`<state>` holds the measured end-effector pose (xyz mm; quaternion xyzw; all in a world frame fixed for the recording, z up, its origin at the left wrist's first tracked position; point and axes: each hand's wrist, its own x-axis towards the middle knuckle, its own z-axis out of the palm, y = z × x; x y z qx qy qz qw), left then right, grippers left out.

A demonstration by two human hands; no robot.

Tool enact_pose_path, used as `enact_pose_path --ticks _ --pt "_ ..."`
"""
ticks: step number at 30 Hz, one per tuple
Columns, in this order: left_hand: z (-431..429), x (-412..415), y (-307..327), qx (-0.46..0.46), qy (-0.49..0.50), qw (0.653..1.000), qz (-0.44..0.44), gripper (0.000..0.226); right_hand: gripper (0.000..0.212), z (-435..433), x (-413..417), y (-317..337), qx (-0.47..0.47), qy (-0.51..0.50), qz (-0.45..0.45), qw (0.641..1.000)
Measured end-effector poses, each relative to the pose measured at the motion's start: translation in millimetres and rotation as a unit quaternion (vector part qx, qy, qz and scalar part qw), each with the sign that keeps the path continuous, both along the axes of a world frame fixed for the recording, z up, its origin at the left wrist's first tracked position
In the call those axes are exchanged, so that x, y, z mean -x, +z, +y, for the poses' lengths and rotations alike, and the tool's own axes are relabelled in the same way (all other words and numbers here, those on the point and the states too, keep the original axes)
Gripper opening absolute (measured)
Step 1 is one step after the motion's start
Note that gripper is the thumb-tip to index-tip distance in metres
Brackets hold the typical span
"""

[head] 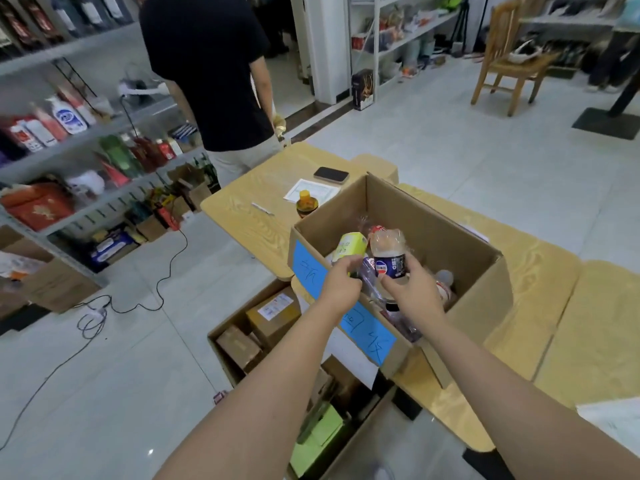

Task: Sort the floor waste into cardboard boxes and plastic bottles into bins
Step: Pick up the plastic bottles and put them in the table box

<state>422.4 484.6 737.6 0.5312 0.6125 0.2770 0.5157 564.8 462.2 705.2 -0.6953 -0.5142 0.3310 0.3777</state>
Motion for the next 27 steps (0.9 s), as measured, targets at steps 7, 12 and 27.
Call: enact_pose_path --ticks 7,12,27 --pt "3 -1 -5 0.016 0.008 1.0 -0.017 0.059 0.048 7 -5 -11 0.008 0.028 -0.052 0.998" --pt "3 2 -10 0.019 0.016 0.999 -0.023 0.061 0.054 10 -2 -16 0.033 0.046 -0.082 0.995" --pt "-8 41 14 -0.03 0.055 0.994 -0.091 0.048 0.05 22 36 11 -0.048 0.089 -0.068 0.993"
